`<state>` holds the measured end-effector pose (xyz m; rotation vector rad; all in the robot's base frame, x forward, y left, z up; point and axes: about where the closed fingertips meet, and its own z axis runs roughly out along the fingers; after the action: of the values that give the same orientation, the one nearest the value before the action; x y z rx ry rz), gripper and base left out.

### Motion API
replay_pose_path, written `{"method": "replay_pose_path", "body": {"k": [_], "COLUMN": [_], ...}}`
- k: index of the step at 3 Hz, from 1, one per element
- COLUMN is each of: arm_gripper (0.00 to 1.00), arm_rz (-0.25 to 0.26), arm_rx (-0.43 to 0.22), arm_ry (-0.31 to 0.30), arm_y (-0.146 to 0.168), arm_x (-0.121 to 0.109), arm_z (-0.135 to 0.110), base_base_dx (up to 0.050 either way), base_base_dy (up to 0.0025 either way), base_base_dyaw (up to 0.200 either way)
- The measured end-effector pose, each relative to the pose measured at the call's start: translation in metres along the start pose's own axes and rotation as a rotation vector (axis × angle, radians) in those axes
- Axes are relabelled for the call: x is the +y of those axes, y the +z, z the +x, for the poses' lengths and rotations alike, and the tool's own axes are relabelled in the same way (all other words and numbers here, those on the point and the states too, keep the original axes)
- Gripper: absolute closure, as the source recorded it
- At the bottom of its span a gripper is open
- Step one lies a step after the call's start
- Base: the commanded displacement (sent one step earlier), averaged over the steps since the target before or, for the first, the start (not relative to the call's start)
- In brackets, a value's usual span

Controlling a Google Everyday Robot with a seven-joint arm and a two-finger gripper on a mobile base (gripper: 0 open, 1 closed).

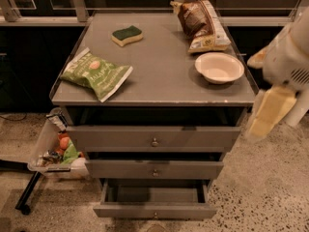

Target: Close bottom drawer

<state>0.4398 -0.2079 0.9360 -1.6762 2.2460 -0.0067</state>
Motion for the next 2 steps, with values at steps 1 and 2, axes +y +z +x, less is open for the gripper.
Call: {"method": "replay_pose_path", "body": {"k": [1, 2], "arm_gripper": [0.00, 0.00], "arm_rz": [0.012, 0.046], "arm_rx": [-0.013, -0.026], "arm_ry": [0.012, 0.063], "arm_y": [0.0195, 0.0252], "arm_x": [0.0013, 0.0095], "arm_z": [0.0018, 0.0040], "base_base_dx": [0.000, 0.000], "base_base_dy": [0.00000, 0.00000], "base_base_dyaw": [0.000, 0.000]}}
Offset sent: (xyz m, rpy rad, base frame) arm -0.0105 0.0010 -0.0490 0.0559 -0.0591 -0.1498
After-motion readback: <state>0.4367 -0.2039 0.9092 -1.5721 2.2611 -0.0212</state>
